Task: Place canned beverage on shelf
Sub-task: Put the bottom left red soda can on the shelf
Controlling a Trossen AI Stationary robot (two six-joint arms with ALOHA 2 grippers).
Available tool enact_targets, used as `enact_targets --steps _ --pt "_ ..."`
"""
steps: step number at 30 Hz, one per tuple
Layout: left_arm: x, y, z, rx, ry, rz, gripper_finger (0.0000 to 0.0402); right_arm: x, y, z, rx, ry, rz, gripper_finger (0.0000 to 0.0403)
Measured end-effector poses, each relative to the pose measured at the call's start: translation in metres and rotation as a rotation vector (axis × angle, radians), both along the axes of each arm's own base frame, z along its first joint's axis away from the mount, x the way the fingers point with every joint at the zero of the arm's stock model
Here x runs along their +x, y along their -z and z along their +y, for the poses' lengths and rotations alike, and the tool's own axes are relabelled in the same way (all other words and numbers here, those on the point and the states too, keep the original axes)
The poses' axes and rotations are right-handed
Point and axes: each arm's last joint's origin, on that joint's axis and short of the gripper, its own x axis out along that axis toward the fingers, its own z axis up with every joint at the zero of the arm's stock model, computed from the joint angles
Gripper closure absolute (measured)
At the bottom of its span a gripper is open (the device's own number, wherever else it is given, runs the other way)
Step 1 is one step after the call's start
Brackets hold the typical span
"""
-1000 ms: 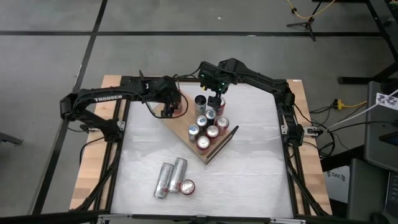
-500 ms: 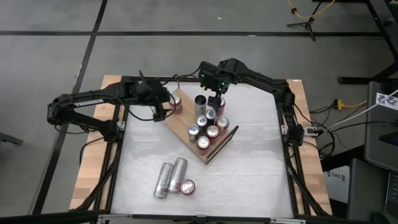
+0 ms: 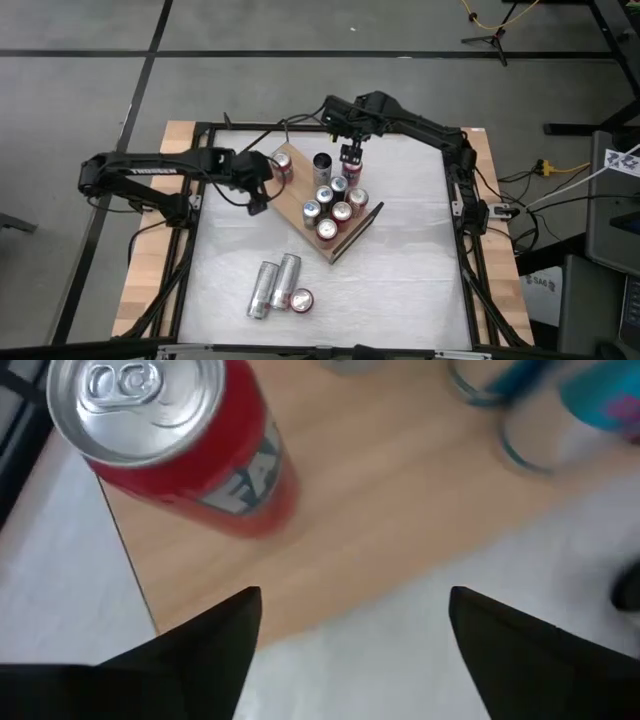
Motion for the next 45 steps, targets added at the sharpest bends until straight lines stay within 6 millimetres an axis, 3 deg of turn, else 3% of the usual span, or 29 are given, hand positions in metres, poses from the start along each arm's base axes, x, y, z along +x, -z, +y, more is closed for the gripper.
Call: enact_targets --steps 10,17,36,45 --pt "-0.003 0.032 0.018 0.132 -0.313 -0.071 0.0182 -0.002 0.0 -0.004 0.001 0.01 -0.006 0.0056" --pt "-0.001 0.043 0.03 0.145 -0.379 -0.176 0.0228 -0.001 0.0 -0.004 0.001 0.01 -0.006 0.0056" --pt "0.0 0.035 0.052 0.184 -0.508 -0.318 0.0251 -0.001 0.0 -0.004 0.001 0.01 -0.006 0.0056" --pt "-0.019 0.007 0.044 0.182 -0.508 -0.447 0.0251 -0.001 0.0 -0.004 0.001 0.009 -0.006 0.0056"
